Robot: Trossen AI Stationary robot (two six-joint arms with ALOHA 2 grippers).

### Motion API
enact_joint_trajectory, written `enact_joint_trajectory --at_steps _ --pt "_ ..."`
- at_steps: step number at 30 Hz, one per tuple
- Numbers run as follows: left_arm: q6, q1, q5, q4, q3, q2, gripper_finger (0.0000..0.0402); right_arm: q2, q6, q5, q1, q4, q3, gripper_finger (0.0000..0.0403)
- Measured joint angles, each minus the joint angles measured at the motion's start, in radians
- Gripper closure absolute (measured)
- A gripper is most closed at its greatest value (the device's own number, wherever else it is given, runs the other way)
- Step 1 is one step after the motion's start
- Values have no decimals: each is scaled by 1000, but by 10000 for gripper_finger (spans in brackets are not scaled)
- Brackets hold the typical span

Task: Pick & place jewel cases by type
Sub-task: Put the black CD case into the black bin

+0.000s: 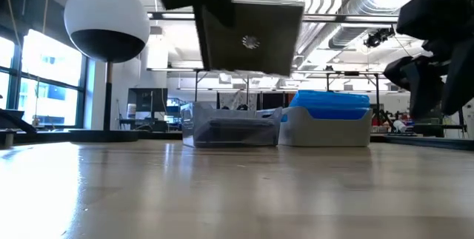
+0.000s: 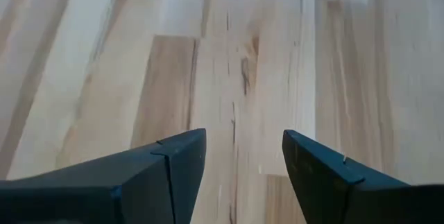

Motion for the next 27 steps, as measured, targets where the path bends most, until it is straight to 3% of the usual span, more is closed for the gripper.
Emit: enact_joint_trajectory --at_steps 2,5,10,14,20,27 --pt "-95 34 1 -72 35 0 377 0 5 1 0 -13 0 215" --pt "-113 103 39 -39 51 -7 377 0 5 8 0 -9 0 215" --pt "-154 264 227 14 45 -14 377 0 62 25 0 1 0 215" --pt "-213 394 316 25 45 -13 377 1 75 25 0 1 0 215" --pt "-215 520 540 68 45 -13 377 1 39 32 0 1 0 215" --pt "-154 551 537 89 38 -1 364 1 -4 67 0 -2 0 215"
